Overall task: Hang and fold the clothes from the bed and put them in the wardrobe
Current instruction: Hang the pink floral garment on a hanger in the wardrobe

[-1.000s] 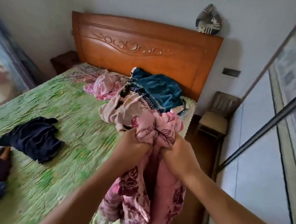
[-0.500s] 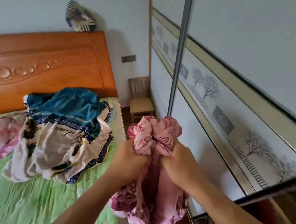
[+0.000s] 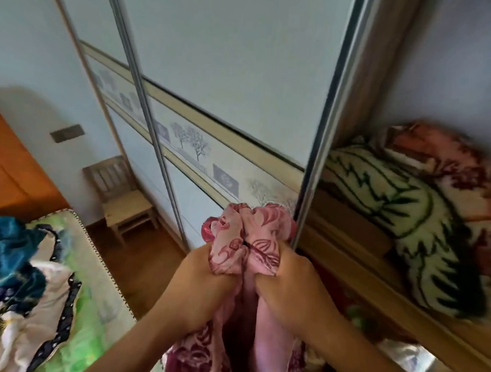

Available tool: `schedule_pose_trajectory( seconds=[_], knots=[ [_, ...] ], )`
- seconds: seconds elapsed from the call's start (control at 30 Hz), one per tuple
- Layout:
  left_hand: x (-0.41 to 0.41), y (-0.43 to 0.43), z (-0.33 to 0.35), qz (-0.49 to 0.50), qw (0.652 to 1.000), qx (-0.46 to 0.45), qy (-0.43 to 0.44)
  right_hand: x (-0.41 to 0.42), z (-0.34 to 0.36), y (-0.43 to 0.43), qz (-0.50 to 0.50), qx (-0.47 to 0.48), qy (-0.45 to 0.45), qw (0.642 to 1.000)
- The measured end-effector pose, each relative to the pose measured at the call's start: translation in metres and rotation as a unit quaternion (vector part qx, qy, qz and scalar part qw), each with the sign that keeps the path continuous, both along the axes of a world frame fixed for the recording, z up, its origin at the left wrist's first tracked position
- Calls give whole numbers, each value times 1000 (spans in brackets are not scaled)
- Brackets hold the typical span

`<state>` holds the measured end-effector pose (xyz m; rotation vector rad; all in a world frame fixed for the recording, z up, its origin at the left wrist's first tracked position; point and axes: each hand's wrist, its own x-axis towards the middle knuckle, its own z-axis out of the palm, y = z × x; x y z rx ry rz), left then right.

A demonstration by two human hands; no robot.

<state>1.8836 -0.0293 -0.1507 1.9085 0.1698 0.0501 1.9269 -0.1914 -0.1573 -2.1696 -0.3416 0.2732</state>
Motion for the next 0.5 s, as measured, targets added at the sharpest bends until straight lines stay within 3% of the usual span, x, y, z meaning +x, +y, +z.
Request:
schedule_pose_trajectory(
  seconds=[0.13, 0.3, 0.5],
  knots=[
    [-11, -56, 14, -63, 998, 15, -18, -26, 4, -62, -60, 20, -30, 998],
    [-7, -121, 32, -117, 990, 64, -55, -47, 25, -128, -132, 45, -133, 981],
    [5, -189, 67, -190, 977, 40, -88, -53, 57, -195, -186, 46, -122, 974]
  ],
)
